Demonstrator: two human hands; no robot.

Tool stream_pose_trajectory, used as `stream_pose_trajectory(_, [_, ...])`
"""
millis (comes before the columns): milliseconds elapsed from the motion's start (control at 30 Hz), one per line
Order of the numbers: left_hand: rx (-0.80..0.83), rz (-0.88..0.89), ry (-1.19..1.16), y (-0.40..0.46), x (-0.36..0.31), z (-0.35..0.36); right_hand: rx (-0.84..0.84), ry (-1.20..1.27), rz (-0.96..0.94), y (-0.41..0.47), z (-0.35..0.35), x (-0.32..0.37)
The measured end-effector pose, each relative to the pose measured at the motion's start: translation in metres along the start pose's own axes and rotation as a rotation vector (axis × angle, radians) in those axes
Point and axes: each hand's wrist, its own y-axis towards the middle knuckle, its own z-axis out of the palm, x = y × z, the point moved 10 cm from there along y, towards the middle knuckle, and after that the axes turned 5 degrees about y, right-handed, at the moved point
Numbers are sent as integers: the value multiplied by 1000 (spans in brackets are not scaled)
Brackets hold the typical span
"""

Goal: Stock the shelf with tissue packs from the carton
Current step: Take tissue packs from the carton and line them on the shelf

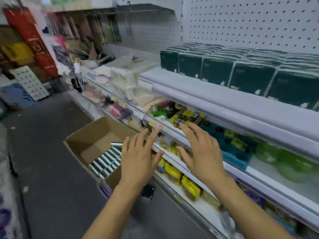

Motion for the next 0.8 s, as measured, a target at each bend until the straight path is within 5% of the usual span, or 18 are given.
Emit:
stream_pose_trajectory(367, [180,-177,44,-1,235,72,286,77,-9,79,206,113])
stream_pose_trajectory(800, [510,-506,-158,18,378,233,600,164,-26,162,420,125])
